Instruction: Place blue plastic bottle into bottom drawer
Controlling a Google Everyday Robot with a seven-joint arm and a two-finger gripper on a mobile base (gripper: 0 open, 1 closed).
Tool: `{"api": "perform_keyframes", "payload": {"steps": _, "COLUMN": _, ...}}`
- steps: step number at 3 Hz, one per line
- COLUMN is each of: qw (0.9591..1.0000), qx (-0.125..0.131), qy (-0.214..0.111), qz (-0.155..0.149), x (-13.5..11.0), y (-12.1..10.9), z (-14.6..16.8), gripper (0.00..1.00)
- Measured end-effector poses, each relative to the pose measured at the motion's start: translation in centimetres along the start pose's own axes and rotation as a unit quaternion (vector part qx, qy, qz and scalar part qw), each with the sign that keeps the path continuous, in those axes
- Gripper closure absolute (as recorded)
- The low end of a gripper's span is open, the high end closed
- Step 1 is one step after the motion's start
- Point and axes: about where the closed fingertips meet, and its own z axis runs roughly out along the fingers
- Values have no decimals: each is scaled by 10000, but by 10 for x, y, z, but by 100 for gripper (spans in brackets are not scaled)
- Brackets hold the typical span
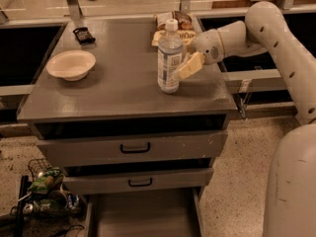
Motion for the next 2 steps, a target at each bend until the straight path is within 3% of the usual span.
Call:
{"api": "perform_keyframes", "payload": {"steps": 1, "qw": 10000, "qx": -15, "qy": 2, "qz": 18, "x": 1, "y": 1, "z": 1, "gripper": 17}}
{"api": "perform_keyframes", "payload": {"steps": 2, "qw": 10000, "qx": -15, "qy": 1, "qz": 18, "x": 1, "y": 1, "z": 1, "gripper": 40}}
